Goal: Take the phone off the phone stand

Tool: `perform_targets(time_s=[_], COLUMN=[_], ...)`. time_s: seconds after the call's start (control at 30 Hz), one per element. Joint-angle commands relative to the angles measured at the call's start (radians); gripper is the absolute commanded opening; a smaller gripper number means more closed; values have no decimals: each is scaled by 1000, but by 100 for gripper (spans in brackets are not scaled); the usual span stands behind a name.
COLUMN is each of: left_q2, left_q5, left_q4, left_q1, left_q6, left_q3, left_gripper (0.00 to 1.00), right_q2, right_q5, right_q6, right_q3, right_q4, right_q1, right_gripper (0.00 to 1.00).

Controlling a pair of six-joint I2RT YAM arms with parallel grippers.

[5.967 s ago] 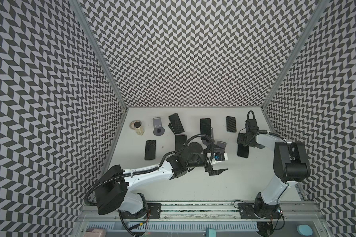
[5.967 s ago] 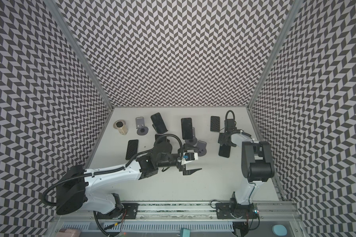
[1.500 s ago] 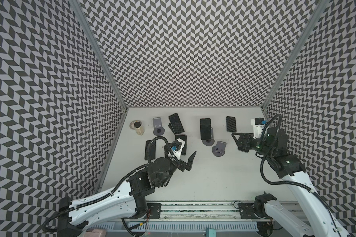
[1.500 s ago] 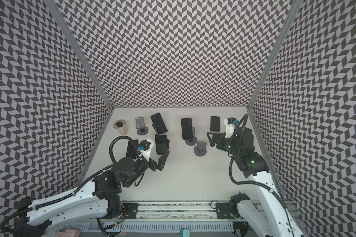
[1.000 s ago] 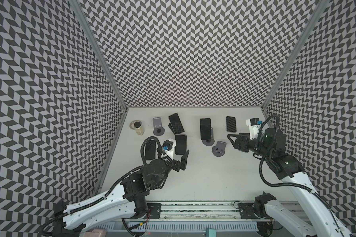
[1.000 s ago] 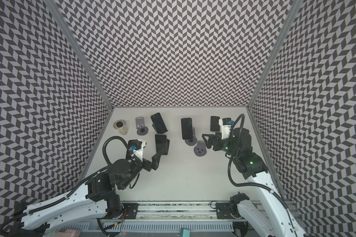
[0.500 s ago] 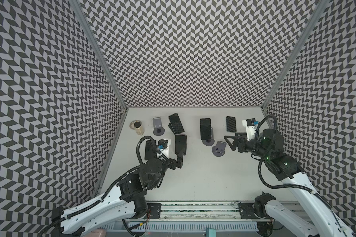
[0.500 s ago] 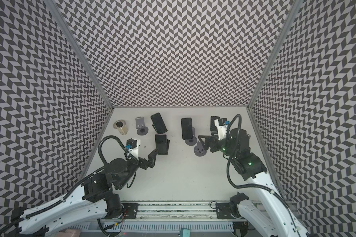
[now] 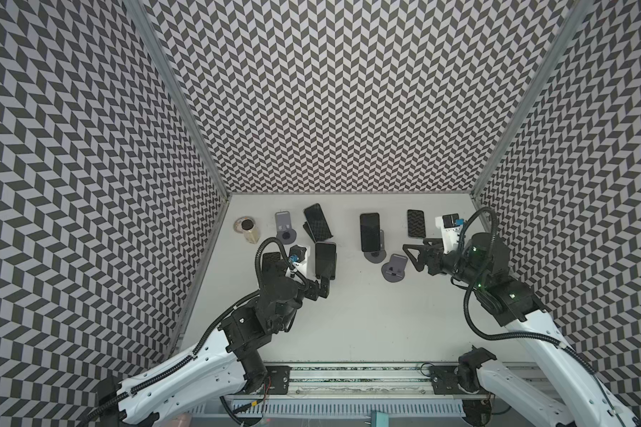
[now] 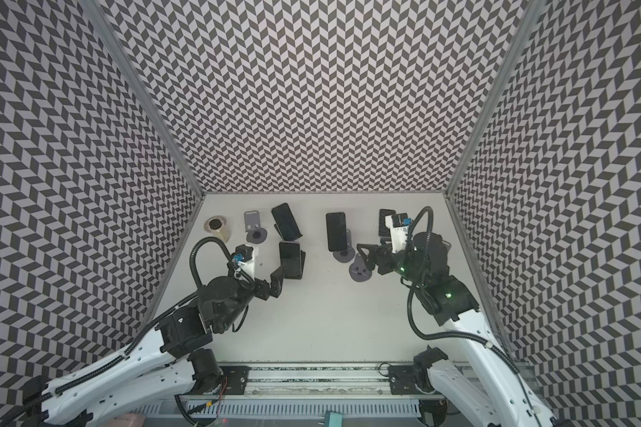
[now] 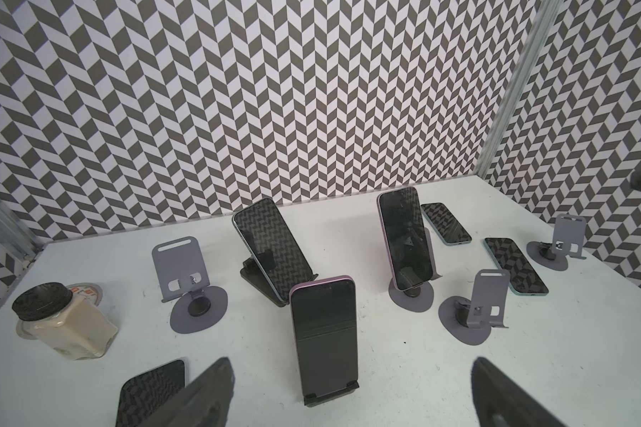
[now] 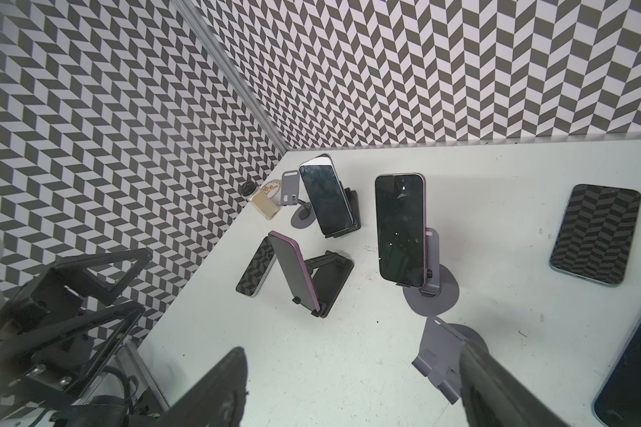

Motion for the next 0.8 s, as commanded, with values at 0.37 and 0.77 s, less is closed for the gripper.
perform_targets(time_s=[0.37,0.77], left_q2=[57,171], left_q5=[160,207], left_q4=[59,102], left_q1=[107,153], left_q6=[-77,-108], left_q3=[-46,-28], left_gripper=[100,100], right_q2=[6,15], right_q5=[27,-10], right_q6=[-27,7], right_q3=[-36,-50], right_q4=[74,124], right_q1=[15,17], right_gripper=[86,86])
